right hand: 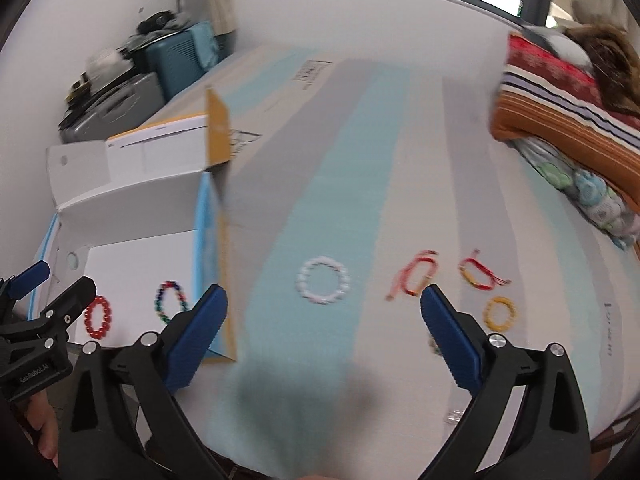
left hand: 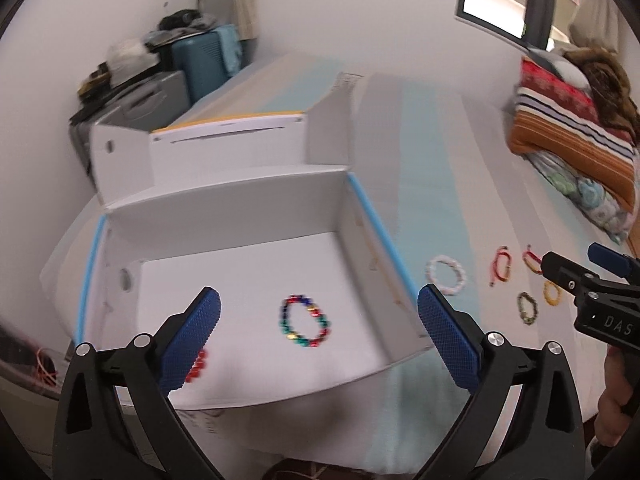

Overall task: Organize jewelry
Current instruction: 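Move both tools back over the remaining bracelets on the bed, then grasp white bead bracelet with left tool while right tool grasps yellow bracelet, then carry the white and yellow bead bracelets over the white cardboard box, then open both tools to drop the bracelets into the box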

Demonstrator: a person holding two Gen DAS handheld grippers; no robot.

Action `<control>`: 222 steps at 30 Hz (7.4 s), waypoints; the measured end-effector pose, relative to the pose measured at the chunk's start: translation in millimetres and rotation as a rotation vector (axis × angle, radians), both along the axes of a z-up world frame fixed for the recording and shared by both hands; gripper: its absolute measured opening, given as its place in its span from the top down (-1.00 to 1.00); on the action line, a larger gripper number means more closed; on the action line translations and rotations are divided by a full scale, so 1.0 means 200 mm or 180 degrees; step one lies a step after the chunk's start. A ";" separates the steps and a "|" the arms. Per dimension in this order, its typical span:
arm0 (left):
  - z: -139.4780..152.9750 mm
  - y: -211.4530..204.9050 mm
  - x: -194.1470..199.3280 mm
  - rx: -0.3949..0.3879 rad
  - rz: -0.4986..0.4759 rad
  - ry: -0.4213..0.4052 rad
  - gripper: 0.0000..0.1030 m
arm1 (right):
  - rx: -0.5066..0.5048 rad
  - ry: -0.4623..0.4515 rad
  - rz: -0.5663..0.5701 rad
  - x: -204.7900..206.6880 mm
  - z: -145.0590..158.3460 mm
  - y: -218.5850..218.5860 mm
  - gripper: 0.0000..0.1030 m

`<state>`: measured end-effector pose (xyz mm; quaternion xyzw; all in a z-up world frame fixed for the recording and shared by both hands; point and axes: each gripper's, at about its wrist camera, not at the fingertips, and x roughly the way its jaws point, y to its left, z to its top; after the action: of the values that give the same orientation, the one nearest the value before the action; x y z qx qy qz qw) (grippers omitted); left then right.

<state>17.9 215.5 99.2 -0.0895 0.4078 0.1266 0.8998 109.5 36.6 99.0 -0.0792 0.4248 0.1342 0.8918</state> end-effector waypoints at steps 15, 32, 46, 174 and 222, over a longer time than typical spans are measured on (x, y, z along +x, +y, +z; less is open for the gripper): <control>-0.09 -0.53 0.28 -0.0032 -0.0535 0.0105 -0.89 | -0.0014 0.0169 -0.0529 0.17 -0.10 -0.65 -0.81; -0.51 -0.88 0.68 -0.0158 -0.0878 0.0480 -0.89 | -0.0073 0.0563 -0.0933 0.51 -0.49 -1.09 -0.81; -0.91 -0.88 0.98 -0.0143 -0.0857 0.0766 -0.89 | -0.0073 0.0955 -0.1112 0.74 -0.94 -1.22 -0.81; -0.06 -0.54 0.50 -0.0037 -0.0532 0.0185 0.82 | 0.0197 0.0135 -0.0860 0.41 -0.19 -0.75 0.83; -0.08 0.61 -0.07 -0.0128 0.0513 0.0192 0.81 | 0.0206 0.0016 0.0686 0.02 -0.08 0.80 0.83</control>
<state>4.0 338.4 83.5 -0.1362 0.4286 0.1930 0.8721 112.6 197.2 82.1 -0.0953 0.4116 0.2431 0.8732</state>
